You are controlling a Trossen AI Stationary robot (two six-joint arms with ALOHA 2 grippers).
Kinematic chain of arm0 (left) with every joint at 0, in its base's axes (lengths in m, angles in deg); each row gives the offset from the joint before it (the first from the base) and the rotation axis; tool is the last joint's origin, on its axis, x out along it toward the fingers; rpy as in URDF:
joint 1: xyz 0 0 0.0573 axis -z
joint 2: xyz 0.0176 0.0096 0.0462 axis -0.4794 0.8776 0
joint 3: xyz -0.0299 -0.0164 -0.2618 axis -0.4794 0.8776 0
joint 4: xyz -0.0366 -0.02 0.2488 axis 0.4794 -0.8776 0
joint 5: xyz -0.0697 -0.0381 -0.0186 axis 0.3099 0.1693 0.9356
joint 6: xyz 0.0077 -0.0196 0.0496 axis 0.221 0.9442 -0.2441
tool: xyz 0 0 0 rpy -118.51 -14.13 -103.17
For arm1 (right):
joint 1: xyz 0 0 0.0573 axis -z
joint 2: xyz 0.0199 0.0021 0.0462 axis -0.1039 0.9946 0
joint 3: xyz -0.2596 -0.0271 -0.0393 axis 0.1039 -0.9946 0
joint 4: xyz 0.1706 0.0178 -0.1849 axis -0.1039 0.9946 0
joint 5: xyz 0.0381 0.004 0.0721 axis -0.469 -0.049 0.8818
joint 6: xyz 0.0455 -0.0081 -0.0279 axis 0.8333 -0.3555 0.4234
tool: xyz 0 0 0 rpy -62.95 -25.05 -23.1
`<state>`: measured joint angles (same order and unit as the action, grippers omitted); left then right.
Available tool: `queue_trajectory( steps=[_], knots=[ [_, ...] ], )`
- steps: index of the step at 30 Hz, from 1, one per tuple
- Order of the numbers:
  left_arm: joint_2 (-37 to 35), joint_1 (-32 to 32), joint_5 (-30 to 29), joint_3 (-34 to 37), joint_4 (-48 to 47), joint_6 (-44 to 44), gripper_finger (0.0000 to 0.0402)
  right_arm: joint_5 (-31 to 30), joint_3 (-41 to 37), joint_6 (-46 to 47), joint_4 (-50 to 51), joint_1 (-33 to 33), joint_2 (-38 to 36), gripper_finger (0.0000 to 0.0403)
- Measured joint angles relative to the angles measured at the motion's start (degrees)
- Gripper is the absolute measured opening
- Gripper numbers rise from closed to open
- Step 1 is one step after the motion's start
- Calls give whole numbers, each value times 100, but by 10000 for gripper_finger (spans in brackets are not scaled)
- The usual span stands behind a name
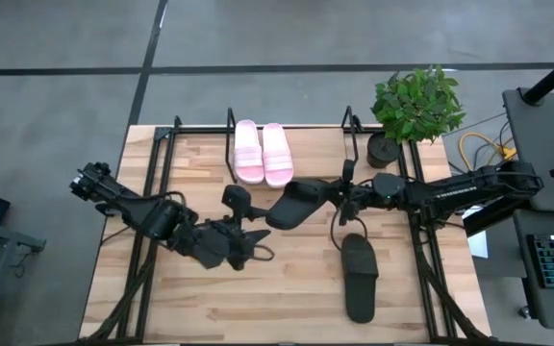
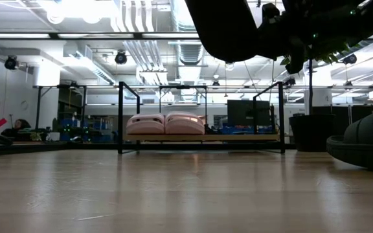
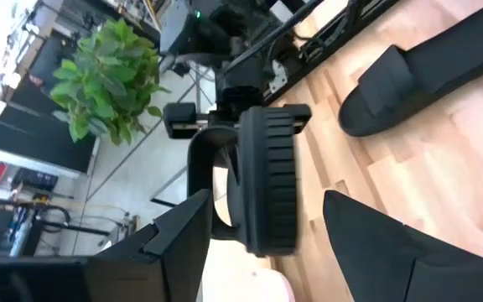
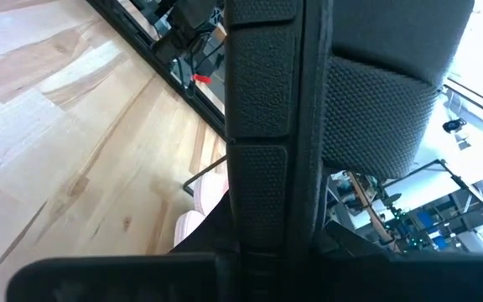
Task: Pick and place slides into the shelf
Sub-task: Put the left black slides on the shelf
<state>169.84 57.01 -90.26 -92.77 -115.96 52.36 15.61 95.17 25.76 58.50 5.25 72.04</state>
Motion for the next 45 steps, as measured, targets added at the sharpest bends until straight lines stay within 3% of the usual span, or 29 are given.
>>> queue_trajectory(
  steps=[13, 17, 23, 28, 35, 39, 45],
  knots=[
    [337, -352, 49, -42, 243, -49, 204, -4, 0, -11, 31, 0, 4, 37],
    [402, -375, 48, -44, 252, -86, 156, -4, 0, 2, 31, 0, 4, 37],
    [428, -401, 107, -40, 238, -281, 40, -26, 7, 54, -8, 2, 0, 37],
    [411, -427, -13, -39, 283, -296, 40, -26, 18, 261, -8, 2, 0, 41],
    [360, -430, -603, -37, 62, -317, 40, -20, 140, 1095, -36, -2, -2, 132],
    [312, -425, -811, -33, -62, -292, 40, -32, 167, 1418, -4, -3, 0, 161],
    [303, -446, -1379, -21, -860, -32, 40, -894, 262, 1995, 51, -157, -2, 167]
  ],
)
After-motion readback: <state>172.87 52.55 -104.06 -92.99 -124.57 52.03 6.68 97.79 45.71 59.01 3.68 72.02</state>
